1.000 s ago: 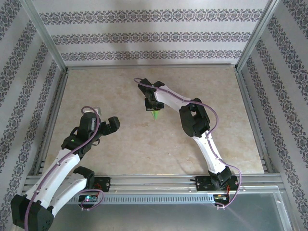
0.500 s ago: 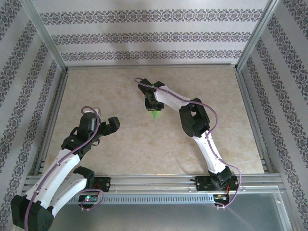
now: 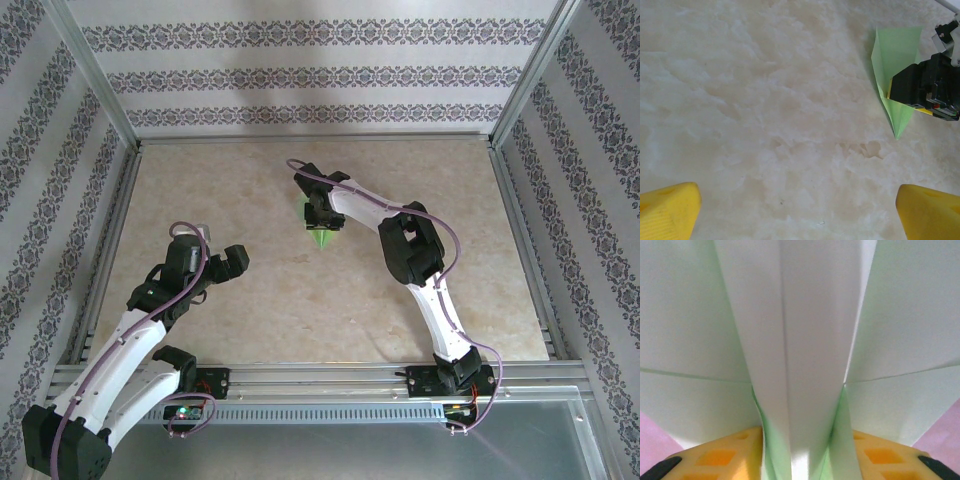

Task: Fold a paper plane with a square sheet of paper (fold left side to right side)
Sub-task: Place the paper plane at the center of the table.

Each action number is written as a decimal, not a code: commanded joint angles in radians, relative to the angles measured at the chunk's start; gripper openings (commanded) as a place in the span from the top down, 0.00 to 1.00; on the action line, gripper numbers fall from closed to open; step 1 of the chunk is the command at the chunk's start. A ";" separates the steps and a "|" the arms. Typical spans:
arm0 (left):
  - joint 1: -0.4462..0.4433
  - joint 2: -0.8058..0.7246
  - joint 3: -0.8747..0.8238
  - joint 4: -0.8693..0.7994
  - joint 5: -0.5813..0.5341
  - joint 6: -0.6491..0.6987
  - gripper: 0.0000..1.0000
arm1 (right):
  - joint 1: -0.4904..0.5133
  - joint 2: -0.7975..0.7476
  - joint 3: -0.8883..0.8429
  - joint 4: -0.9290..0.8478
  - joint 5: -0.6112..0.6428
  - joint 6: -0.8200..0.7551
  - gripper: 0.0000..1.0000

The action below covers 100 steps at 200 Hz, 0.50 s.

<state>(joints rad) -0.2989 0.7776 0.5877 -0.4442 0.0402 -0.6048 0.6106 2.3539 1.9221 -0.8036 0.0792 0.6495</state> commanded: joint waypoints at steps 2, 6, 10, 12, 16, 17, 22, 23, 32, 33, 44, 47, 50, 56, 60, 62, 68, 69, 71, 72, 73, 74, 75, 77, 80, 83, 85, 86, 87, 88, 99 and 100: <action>0.016 -0.009 0.026 -0.036 -0.016 0.025 0.00 | -0.004 0.029 -0.017 -0.048 0.003 -0.004 0.53; 0.017 -0.008 0.027 -0.036 -0.015 0.024 0.00 | -0.003 0.029 -0.016 -0.050 0.007 -0.006 0.53; 0.017 -0.009 0.026 -0.036 -0.016 0.024 0.00 | -0.004 0.028 -0.014 -0.051 0.009 -0.008 0.53; 0.016 -0.009 0.027 -0.036 -0.016 0.024 0.00 | -0.004 0.027 -0.015 -0.052 0.012 -0.008 0.53; 0.016 -0.009 0.027 -0.037 -0.015 0.023 0.00 | -0.002 0.027 -0.012 -0.055 0.017 -0.010 0.53; 0.016 -0.009 0.027 -0.037 -0.015 0.023 0.00 | -0.002 0.027 -0.012 -0.056 0.018 -0.012 0.53; 0.016 -0.007 0.027 -0.037 -0.016 0.023 0.00 | -0.002 0.026 -0.011 -0.062 0.024 -0.014 0.53; 0.016 -0.008 0.027 -0.037 -0.015 0.023 0.00 | -0.003 0.025 -0.010 -0.062 0.025 -0.015 0.53; 0.016 -0.008 0.026 -0.037 -0.016 0.023 0.00 | 0.000 0.024 -0.004 -0.073 0.037 -0.020 0.53; 0.016 -0.008 0.027 -0.037 -0.016 0.023 0.00 | 0.000 0.024 -0.003 -0.075 0.039 -0.019 0.53; 0.016 -0.007 0.025 -0.037 -0.016 0.023 0.00 | 0.001 0.019 0.000 -0.081 0.047 -0.023 0.52; 0.016 -0.007 0.026 -0.037 -0.016 0.023 0.00 | 0.000 0.018 0.000 -0.082 0.047 -0.024 0.52; 0.017 -0.007 0.026 -0.036 -0.016 0.023 0.00 | 0.000 0.017 0.000 -0.082 0.048 -0.024 0.51; 0.016 -0.005 0.025 -0.036 -0.015 0.023 0.00 | 0.002 0.013 0.000 -0.082 0.050 -0.025 0.51; 0.016 -0.006 0.024 -0.036 -0.013 0.023 0.00 | 0.003 0.012 0.002 -0.082 0.053 -0.026 0.51; 0.016 -0.006 0.023 -0.036 -0.014 0.024 0.00 | 0.004 0.012 0.003 -0.083 0.054 -0.026 0.51; 0.017 -0.004 0.024 -0.034 -0.014 0.023 0.00 | 0.007 0.010 0.008 -0.088 0.060 -0.030 0.51; 0.017 -0.004 0.023 -0.034 -0.014 0.023 0.00 | 0.007 0.010 0.009 -0.088 0.060 -0.031 0.51; 0.018 -0.004 0.024 -0.034 -0.014 0.023 0.00 | 0.007 0.011 0.012 -0.090 0.061 -0.032 0.51; 0.017 -0.003 0.024 -0.034 -0.013 0.023 0.00 | 0.007 0.011 0.014 -0.091 0.062 -0.032 0.51; 0.018 -0.003 0.024 -0.033 -0.013 0.023 0.00 | 0.008 0.011 0.015 -0.092 0.063 -0.033 0.51; 0.017 -0.003 0.024 -0.034 -0.013 0.023 0.00 | 0.008 0.011 0.017 -0.093 0.063 -0.034 0.51; 0.017 -0.003 0.024 -0.034 -0.013 0.023 0.00 | 0.009 0.011 0.018 -0.093 0.063 -0.035 0.51; 0.017 -0.002 0.024 -0.034 -0.013 0.023 0.00 | 0.009 0.011 0.021 -0.096 0.063 -0.036 0.51; 0.017 -0.002 0.025 -0.034 -0.012 0.022 0.00 | 0.009 0.012 0.025 -0.098 0.064 -0.038 0.51; 0.017 -0.003 0.024 -0.034 -0.013 0.023 0.00 | 0.010 0.012 0.028 -0.100 0.064 -0.040 0.52; 0.017 -0.003 0.023 -0.034 -0.013 0.022 0.00 | 0.010 0.012 0.031 -0.102 0.062 -0.041 0.52; 0.016 -0.003 0.024 -0.034 -0.013 0.022 0.00 | 0.010 0.012 0.031 -0.102 0.063 -0.042 0.52; 0.016 -0.003 0.023 -0.034 -0.011 0.023 0.00 | 0.011 0.012 0.033 -0.102 0.062 -0.043 0.53; 0.016 -0.003 0.023 -0.034 -0.011 0.023 0.00 | 0.012 0.011 0.033 -0.102 0.063 -0.043 0.53; 0.016 -0.003 0.023 -0.034 -0.011 0.024 0.00 | 0.011 0.008 0.042 -0.107 0.062 -0.046 0.54; 0.016 -0.003 0.024 -0.034 -0.011 0.023 0.00 | 0.012 0.008 0.043 -0.107 0.063 -0.047 0.54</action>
<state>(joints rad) -0.2989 0.7776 0.5892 -0.4503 0.0402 -0.6048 0.6132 2.3539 1.9358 -0.8413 0.1097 0.6235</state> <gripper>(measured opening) 0.998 0.465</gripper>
